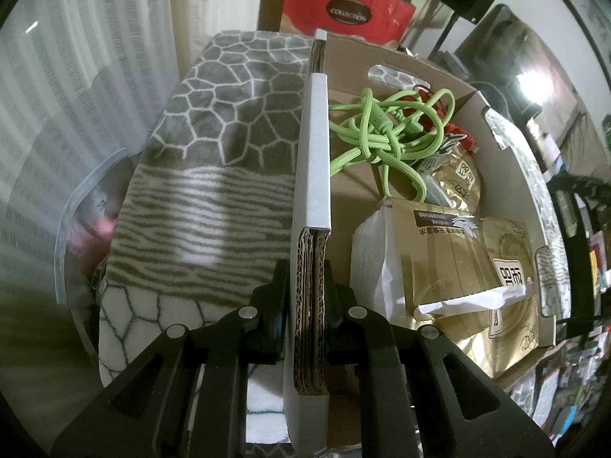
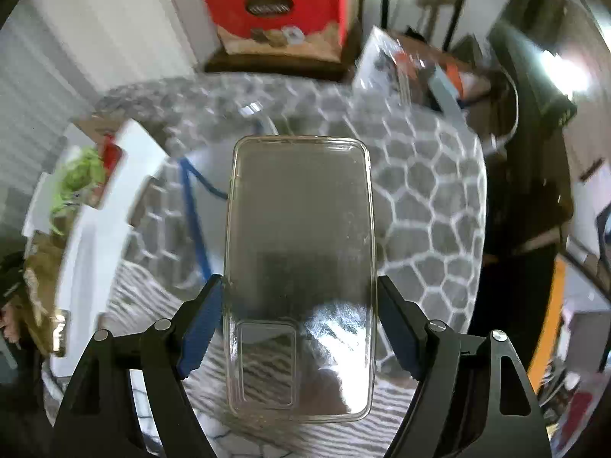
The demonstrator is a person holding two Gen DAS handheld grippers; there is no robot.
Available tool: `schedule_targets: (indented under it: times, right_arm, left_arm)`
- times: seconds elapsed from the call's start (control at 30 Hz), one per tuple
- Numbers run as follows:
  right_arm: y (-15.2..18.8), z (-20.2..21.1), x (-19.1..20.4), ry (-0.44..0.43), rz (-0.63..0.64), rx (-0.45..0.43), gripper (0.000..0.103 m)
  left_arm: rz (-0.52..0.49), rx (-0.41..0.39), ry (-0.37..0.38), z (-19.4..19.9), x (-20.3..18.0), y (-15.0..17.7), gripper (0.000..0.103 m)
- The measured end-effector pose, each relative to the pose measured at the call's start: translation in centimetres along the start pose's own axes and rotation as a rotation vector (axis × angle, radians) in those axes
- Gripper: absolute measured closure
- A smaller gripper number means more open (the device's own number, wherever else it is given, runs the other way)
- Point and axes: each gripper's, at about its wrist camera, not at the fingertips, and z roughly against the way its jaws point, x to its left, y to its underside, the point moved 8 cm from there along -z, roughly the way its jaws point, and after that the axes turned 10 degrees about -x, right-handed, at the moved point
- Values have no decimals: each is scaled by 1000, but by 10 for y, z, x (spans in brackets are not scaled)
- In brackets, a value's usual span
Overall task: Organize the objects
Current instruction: 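Carry the clear case into the box and release it with the right tool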
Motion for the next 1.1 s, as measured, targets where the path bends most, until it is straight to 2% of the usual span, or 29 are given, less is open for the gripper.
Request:
schedule_targets:
  times: [0.13, 0.3, 0.5, 0.6, 0.8, 1.1]
  right_arm:
    - [-25, 22, 37, -37, 84, -39, 24]
    - [-54, 34, 114, -106, 222, -60, 24]
    - [-65, 16, 204, -176, 357, -31, 24]
    - [-66, 2, 236, -205, 402, -9, 24]
    - [-64, -24, 264, -226, 453, 29, 24]
    - [-40, -60, 276, -188, 602, 95, 23]
  left_arm:
    - [0, 0, 0, 0, 0, 0, 91]
    - [1, -1, 0, 0, 0, 0, 91]
    - [2, 0, 1, 0, 0, 0, 91]
    - [2, 0, 0, 0, 0, 0, 91]
    - [3, -1, 0, 0, 0, 0, 91]
    - [5, -1, 1, 0, 0, 0, 91]
